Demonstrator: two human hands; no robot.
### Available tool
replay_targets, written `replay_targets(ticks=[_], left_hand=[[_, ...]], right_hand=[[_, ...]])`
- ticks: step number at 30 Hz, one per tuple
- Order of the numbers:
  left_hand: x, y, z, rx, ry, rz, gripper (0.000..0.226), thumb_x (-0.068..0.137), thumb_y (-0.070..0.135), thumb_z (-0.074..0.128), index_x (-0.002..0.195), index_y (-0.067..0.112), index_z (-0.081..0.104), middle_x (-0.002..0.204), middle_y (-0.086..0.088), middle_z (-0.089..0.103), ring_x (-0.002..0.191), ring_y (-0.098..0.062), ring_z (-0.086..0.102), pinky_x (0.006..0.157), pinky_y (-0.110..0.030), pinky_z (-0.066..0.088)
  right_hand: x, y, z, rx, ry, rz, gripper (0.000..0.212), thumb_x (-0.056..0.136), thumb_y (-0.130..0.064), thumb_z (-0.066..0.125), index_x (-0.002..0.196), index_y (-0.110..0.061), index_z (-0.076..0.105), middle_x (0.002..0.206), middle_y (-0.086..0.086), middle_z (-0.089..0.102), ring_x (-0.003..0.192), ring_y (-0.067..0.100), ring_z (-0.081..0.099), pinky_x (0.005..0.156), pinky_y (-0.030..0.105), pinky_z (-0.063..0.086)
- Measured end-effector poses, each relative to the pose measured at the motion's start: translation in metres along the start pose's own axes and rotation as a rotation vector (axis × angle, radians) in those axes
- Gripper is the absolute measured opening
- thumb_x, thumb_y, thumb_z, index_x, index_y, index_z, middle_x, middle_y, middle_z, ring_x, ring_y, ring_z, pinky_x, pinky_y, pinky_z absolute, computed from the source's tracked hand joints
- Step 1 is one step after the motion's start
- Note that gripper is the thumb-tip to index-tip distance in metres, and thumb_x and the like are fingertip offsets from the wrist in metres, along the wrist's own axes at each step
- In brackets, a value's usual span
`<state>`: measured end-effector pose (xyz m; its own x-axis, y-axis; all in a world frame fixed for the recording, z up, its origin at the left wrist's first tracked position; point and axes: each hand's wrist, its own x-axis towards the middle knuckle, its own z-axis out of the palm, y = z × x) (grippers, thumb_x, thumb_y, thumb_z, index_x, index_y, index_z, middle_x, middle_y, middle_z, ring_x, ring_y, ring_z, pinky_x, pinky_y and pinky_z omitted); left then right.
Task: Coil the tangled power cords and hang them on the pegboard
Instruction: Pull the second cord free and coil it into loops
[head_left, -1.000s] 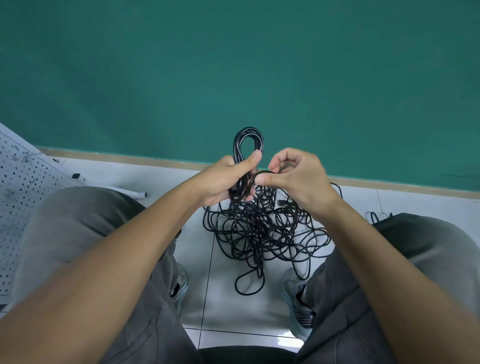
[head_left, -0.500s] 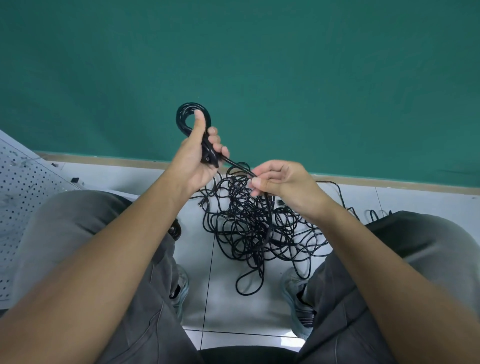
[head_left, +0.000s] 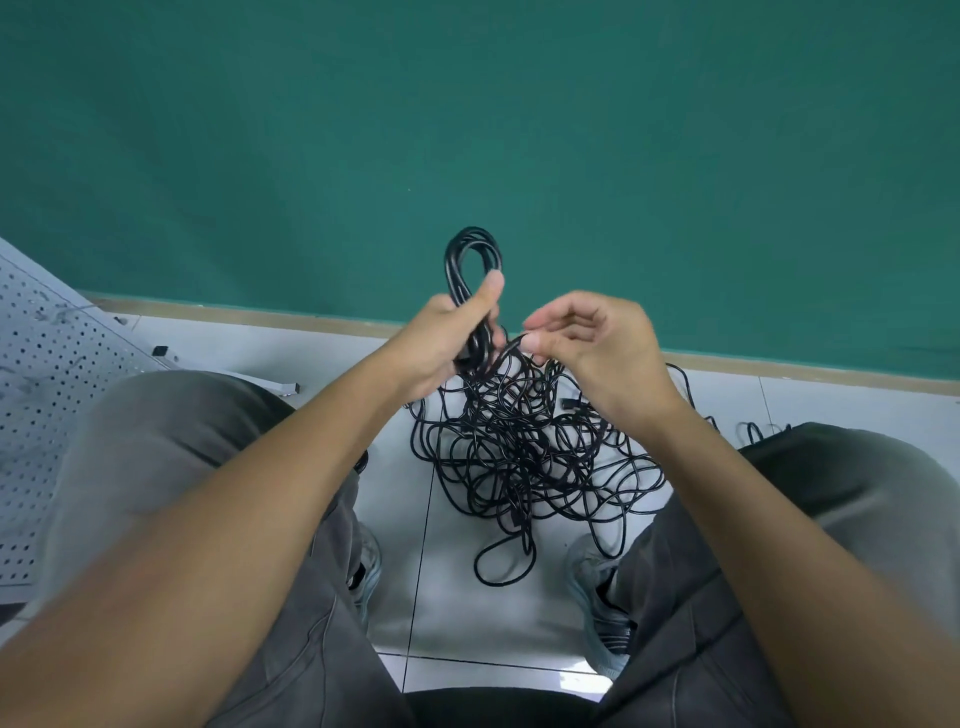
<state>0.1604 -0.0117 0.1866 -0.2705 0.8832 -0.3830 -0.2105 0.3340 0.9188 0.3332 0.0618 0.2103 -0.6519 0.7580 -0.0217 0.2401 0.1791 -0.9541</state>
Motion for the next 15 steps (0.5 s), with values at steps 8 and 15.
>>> replay_targets(ticks=[8, 15], left_hand=[[-0.014, 0.005, 0.013, 0.098, -0.263, -0.073, 0.054, 0.089, 0.063, 0.047, 0.081, 0.012, 0.06, 0.07, -0.004, 0.065, 0.062, -0.017, 0.062, 0.061, -0.023, 0.052], [-0.015, 0.008, 0.012, 0.003, -0.338, -0.139, 0.034, 0.091, 0.047, 0.061, 0.081, 0.016, 0.053, 0.064, 0.001, 0.055, 0.054, -0.013, 0.052, 0.05, -0.02, 0.045]], right_hand=[[0.002, 0.002, -0.002, -0.146, 0.152, 0.039, 0.036, 0.068, -0.028, 0.094, 0.081, -0.011, 0.065, 0.077, 0.005, 0.071, 0.066, 0.025, 0.068, 0.071, 0.037, 0.061], [0.003, 0.005, -0.003, -0.05, 0.034, 0.037, 0.024, 0.089, -0.004, 0.077, 0.088, -0.015, 0.056, 0.086, 0.01, 0.067, 0.073, 0.021, 0.069, 0.086, 0.037, 0.061]])
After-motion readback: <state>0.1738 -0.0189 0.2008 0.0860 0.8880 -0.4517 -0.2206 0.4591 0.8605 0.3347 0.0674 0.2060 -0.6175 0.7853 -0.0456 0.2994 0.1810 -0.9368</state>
